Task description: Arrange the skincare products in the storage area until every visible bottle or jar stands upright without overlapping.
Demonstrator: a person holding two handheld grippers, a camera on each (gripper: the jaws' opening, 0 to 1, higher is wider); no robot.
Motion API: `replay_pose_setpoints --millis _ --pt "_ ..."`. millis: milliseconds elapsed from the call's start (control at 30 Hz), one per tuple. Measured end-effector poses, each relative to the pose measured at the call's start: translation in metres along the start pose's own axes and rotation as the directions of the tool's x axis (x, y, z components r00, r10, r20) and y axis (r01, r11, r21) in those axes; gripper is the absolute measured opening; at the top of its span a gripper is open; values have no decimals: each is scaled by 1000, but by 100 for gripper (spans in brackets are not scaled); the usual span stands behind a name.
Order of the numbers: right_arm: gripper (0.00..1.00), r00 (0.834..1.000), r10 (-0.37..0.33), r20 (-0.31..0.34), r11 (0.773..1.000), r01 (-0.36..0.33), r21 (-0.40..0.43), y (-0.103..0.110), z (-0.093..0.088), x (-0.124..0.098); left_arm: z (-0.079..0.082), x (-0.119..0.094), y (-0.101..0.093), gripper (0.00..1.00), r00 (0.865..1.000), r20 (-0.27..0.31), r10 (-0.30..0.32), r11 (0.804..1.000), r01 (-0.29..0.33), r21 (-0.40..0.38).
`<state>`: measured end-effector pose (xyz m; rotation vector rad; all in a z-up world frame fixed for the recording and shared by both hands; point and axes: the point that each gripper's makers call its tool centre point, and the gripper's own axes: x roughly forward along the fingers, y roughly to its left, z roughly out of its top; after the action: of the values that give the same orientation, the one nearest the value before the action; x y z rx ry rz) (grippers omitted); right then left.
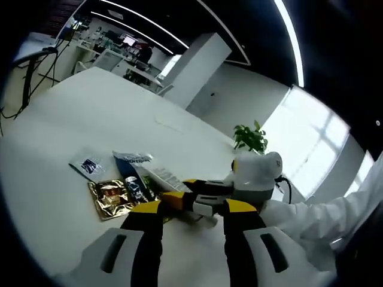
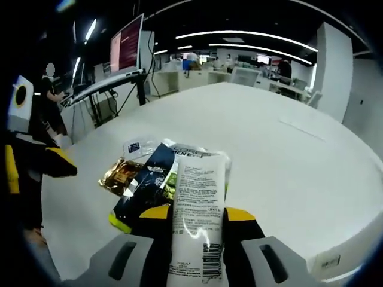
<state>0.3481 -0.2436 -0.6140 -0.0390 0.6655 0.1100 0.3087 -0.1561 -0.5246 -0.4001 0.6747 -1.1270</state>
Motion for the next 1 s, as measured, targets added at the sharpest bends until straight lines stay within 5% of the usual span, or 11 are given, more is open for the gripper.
replay_pose_setpoints --millis 233,533,1000 --pt "24 999 29 37 999 -30 22 7 0 -18 0 8 2 33 1000 -8 0 1000 0 -3" --pt "24 980 91 175 995 -95 13 22 36 -47 11 23 12 32 1000 5 -28 999 28 -32" --pt "24 947 173 270 985 -158 -75 48 58 -84 30 28 -18 29 993 62 -100 992 105 -67"
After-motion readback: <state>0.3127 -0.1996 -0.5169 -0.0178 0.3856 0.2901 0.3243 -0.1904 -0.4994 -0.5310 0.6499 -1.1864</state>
